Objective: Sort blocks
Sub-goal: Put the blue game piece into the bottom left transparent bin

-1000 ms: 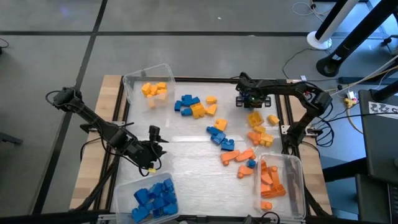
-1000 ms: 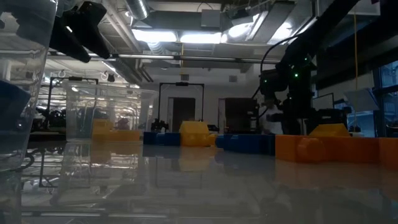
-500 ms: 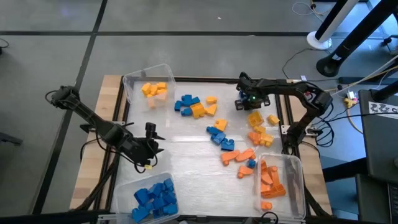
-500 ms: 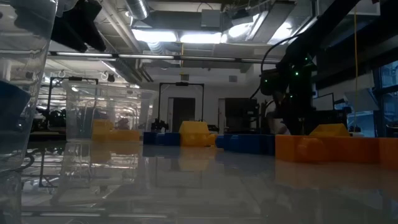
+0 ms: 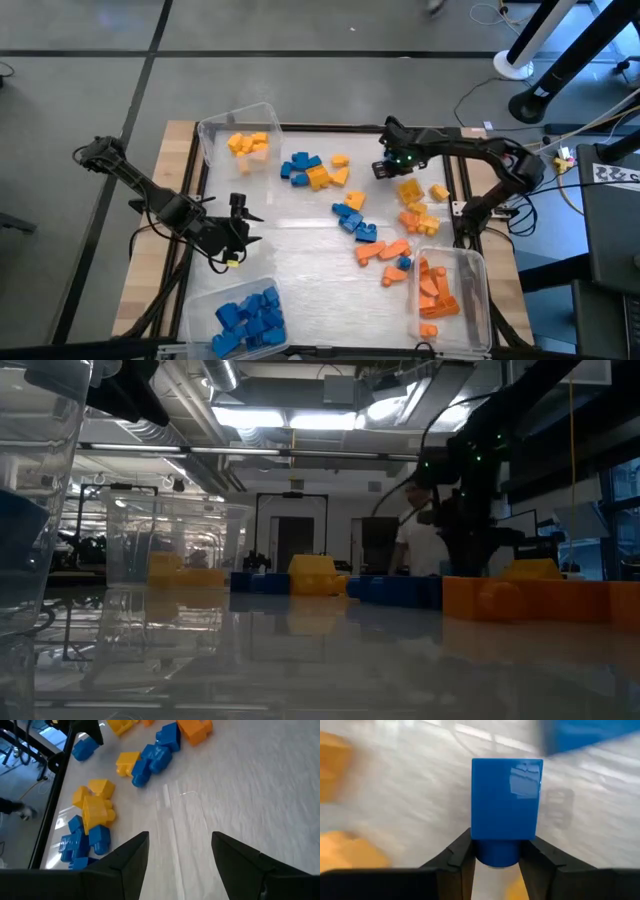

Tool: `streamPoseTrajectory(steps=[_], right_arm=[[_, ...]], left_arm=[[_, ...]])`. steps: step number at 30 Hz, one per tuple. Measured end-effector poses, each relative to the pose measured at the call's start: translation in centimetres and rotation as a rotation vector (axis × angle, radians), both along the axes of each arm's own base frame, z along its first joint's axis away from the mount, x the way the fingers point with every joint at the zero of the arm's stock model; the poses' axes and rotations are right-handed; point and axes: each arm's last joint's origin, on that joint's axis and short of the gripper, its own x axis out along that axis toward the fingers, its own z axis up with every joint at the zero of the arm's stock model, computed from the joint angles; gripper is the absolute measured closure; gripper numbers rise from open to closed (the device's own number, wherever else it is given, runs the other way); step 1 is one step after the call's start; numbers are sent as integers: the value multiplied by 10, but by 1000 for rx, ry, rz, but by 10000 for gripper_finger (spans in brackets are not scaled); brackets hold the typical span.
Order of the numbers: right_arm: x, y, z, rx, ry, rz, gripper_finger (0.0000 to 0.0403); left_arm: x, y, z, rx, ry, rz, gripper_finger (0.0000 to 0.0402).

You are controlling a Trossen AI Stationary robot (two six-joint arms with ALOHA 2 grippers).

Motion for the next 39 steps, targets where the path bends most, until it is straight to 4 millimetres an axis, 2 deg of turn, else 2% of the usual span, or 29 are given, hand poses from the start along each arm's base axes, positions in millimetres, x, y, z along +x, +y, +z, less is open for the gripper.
streamPoseTrajectory(steps=[4, 9, 15, 20, 23, 31, 39], right_arm=[[18, 8, 8, -55, -134, 85, 278], [48, 21, 20, -114, -385, 211, 278], [88, 53, 46, -241, -738, 383, 278], [112, 96, 72, -332, -1022, 519, 277], [119, 128, 83, -402, -1126, 577, 277], [139, 210, 91, -553, -1149, 739, 277], [187, 274, 96, -637, -1175, 1069, 277]], left_arm=[[0, 0, 0, 1, 0, -1, 196], [0, 0, 0, 2, 1, -1, 196], [0, 0, 0, 1, 1, -1, 196], [-2, 1, 2, -6, -9, 0, 196], [-5, 4, 6, -20, -31, 1, 196], [-17, 11, 22, -83, -121, 5, 196], [-27, 18, 31, -121, -178, 8, 196]])
